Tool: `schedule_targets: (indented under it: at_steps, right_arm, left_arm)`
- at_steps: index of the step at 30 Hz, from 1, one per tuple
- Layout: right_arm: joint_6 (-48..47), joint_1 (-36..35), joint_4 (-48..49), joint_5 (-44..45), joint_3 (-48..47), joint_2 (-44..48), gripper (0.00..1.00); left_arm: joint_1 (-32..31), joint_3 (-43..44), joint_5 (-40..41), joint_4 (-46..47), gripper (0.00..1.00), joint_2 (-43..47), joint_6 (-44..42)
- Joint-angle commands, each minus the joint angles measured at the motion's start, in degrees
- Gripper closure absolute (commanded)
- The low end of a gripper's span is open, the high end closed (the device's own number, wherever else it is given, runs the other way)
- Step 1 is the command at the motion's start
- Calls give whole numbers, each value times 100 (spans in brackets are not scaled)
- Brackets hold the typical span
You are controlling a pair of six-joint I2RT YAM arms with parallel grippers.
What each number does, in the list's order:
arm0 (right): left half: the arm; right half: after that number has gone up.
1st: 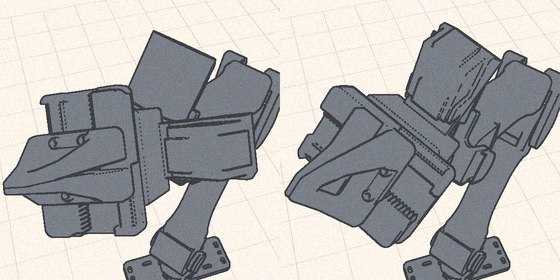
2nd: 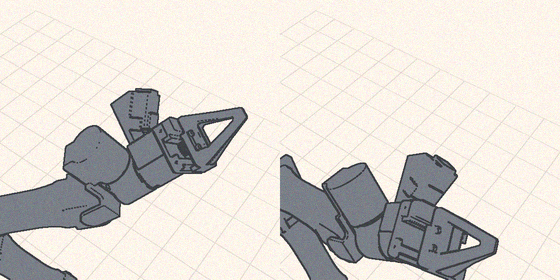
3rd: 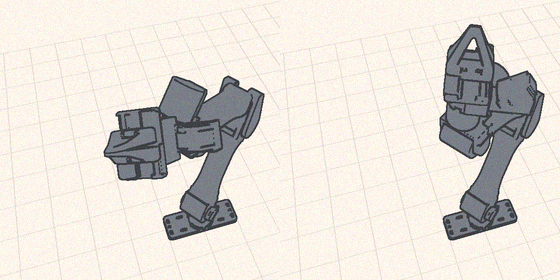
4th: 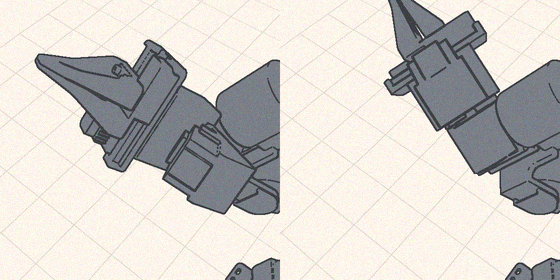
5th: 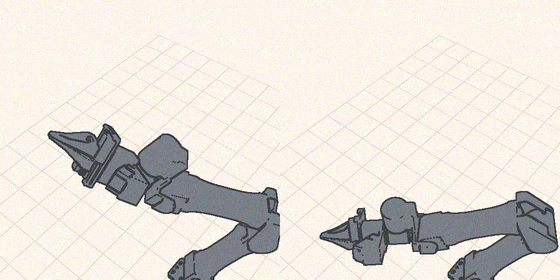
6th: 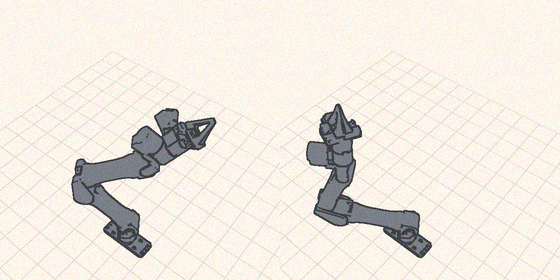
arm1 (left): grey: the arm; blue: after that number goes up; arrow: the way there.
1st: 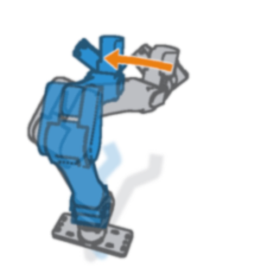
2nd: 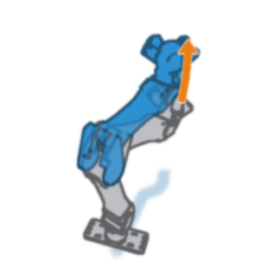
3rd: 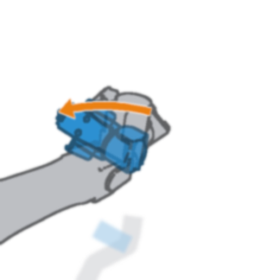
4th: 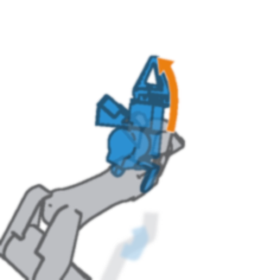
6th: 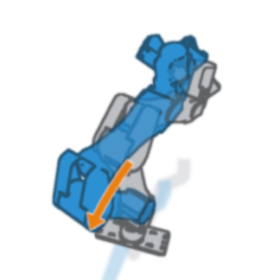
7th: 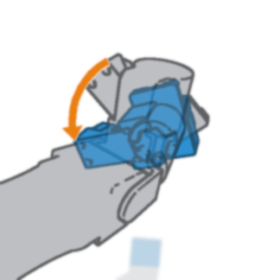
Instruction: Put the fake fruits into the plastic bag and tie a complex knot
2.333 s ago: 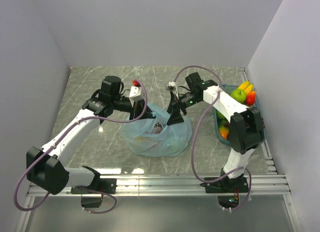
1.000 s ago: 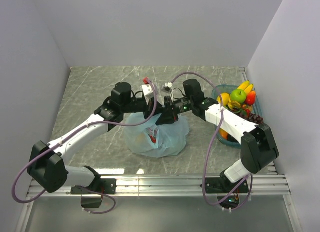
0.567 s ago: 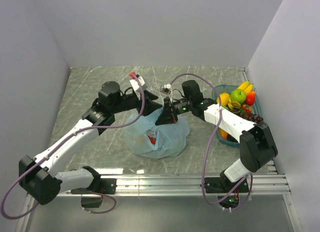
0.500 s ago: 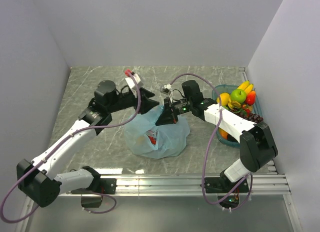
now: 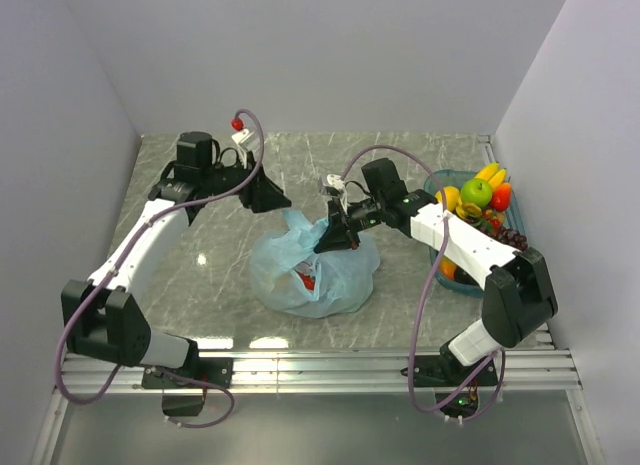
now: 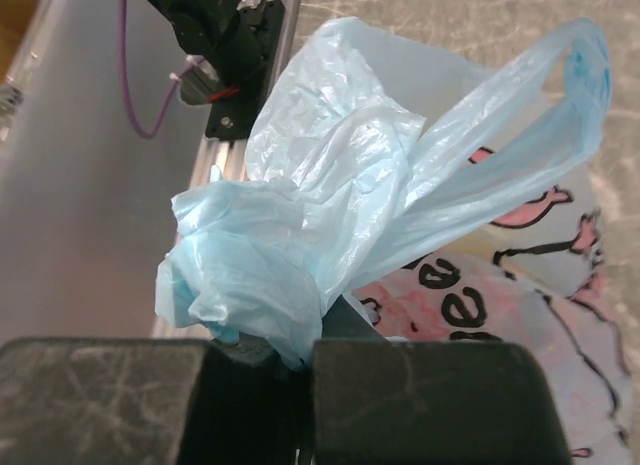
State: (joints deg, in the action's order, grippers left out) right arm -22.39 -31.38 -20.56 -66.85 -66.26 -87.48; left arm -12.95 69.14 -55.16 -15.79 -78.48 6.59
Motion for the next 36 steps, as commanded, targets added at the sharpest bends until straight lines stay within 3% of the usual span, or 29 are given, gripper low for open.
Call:
schedule_targets:
  at_steps: [1,7,9,11,12,15,16,17,20,24,28,30,31,32,33,35,36]
  right_arm:
    - [-810,-62,-335,40,-326,153,100]
    - [-1223,-88,-572,128,-475,126,100]
    - [-1250,-88,-598,163,-502,117,100]
    - [-1259,-88,-581,172,-485,109,100]
    - [-1233,-79,-538,181,-467,117,100]
    - [-1206,-79,-449,172,-423,144,100]
    - [-1241,-79,-475,155,-423,152,100]
    - [-1276,-88,-519,129,-449,153,100]
    - [-1355,-88,-616,93,-528,144,100]
    - [-1426,-97,-695,49,-581,126,100]
    - [-1303,-106,-555,49,-555,100,100]
    - [-1294,-97,-537,76,-528,91,100]
    - [-1320,-97,-537,84,-502,91,100]
    - [-1312,-97,-528,110,-485,82,100]
    - [-1242,-88,-502,128,-467,65,100]
    - [-1197,-88,-405,128,-397,47,100]
    - [-1197,-97,-388,137,-379,38,100]
  left_arm:
    - [-15,319,-1067,-503,34,-193,-263]
    - [-15,328,-1559,-654,38,-353,-571]
    - [-15,214,-1699,-321,49,-309,-378]
    - [-23,222,-1805,-380,65,-326,-473]
    - [-23,301,-1832,-633,68,-335,-561]
    - [-41,406,-1859,-1030,66,-396,-1019]
    - [-58,363,-1658,-918,61,-327,-985]
    - [-58,293,-1604,-786,49,-283,-810]
    - [-93,91,-1359,-321,42,-168,-459]
    - [-181,38,-875,-135,42,-326,-466]
    - [-252,151,-1058,-82,47,-580,-553]
    - [-296,370,-1303,-387,55,-642,-841]
    - [-313,441,-1392,-485,64,-677,-939]
    - [-313,503,-1488,-573,83,-678,-1036]
    - [-313,608,-1585,-661,90,-669,-1046]
    - [-305,688,-1665,-697,100,-590,-1011]
    - [-313,705,-1682,-671,100,-546,-941]
